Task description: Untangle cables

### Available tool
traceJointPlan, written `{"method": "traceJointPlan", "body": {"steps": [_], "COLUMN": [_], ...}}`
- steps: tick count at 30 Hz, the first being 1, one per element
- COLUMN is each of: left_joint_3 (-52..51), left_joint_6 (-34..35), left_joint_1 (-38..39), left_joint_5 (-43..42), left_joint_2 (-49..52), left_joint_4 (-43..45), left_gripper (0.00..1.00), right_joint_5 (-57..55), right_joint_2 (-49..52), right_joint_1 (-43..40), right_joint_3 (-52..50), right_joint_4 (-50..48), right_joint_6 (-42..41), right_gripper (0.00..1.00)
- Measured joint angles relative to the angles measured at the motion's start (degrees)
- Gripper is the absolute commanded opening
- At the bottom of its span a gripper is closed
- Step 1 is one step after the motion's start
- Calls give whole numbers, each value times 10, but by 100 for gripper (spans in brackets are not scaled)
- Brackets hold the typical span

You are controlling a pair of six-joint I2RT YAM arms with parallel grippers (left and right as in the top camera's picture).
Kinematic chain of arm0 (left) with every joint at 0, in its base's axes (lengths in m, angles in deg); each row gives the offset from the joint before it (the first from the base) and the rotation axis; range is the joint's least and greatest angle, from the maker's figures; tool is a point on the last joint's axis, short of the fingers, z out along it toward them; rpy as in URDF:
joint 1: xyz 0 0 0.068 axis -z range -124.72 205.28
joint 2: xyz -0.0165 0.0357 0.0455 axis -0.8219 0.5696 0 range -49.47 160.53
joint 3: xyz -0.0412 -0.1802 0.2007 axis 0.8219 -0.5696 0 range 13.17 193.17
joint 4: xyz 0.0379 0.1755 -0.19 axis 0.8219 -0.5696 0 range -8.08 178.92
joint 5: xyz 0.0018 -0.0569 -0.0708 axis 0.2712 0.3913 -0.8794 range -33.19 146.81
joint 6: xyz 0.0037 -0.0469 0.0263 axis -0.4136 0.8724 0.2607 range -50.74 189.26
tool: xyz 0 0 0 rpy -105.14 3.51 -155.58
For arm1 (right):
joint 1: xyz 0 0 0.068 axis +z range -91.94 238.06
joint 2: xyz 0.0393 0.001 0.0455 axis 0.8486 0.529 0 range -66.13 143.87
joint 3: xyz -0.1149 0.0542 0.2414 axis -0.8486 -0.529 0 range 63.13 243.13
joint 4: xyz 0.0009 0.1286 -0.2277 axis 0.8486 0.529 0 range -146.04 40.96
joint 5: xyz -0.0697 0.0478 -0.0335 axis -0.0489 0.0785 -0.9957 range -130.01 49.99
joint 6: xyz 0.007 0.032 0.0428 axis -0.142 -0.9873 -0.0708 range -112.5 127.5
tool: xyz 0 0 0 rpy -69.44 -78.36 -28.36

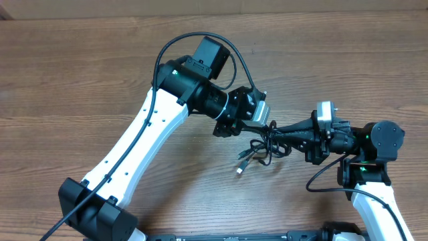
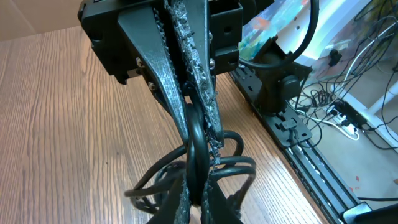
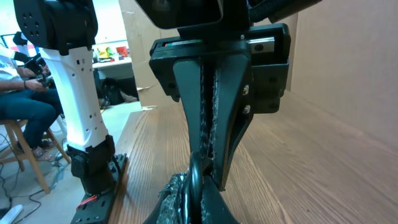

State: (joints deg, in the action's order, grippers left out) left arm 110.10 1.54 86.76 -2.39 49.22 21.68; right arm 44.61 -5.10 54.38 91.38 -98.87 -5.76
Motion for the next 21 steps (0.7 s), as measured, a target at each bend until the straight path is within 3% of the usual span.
{"method": "traceJointPlan", "body": {"steps": [5, 21], "left_joint_3": [0, 0], "left_joint_6": [5, 110], "left_joint_1": [-6, -75], "left_joint_5": [-3, -25], "left_joint_2": [0, 0], "left_joint_4": [3, 37], "left_gripper": [4, 4], "right_joint_5": [-5, 4], "right_joint_2": [0, 0], "right_joint_1": [0, 0], "right_joint_3": [0, 0], "right_joint_4": [0, 0], "right_joint_6": [0, 0], "right_gripper": [4, 4]}}
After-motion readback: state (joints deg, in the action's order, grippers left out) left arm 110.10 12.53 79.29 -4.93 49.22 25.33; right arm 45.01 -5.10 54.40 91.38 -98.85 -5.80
